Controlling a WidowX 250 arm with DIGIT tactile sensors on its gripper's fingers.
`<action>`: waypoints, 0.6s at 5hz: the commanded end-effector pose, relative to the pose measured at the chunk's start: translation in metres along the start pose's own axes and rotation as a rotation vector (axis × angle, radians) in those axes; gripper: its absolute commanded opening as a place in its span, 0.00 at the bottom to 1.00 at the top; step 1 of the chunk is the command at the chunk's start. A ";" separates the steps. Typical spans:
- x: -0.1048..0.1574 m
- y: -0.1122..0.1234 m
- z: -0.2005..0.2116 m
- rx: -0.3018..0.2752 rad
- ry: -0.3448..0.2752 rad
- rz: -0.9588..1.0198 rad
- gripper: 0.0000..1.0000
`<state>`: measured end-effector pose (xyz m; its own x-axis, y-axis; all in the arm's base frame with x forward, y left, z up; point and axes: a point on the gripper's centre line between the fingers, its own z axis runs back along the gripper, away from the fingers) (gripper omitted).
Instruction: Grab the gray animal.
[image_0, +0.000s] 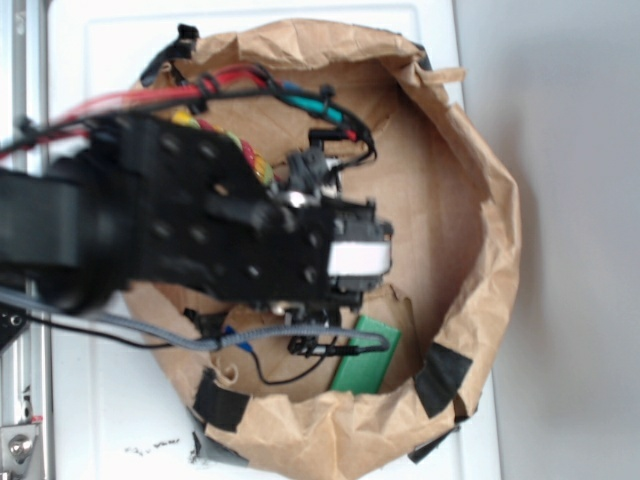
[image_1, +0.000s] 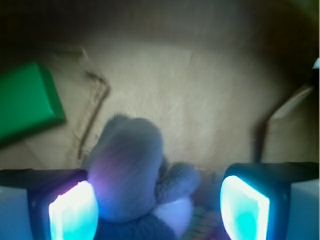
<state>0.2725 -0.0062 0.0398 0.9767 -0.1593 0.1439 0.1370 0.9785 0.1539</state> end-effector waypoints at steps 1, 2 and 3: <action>0.008 -0.002 0.002 0.012 -0.027 0.054 0.00; 0.008 -0.001 0.053 -0.063 -0.002 0.090 0.00; 0.010 0.009 0.098 -0.035 -0.050 0.174 0.00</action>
<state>0.2593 -0.0152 0.1237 0.9884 -0.0052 0.1521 -0.0075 0.9966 0.0822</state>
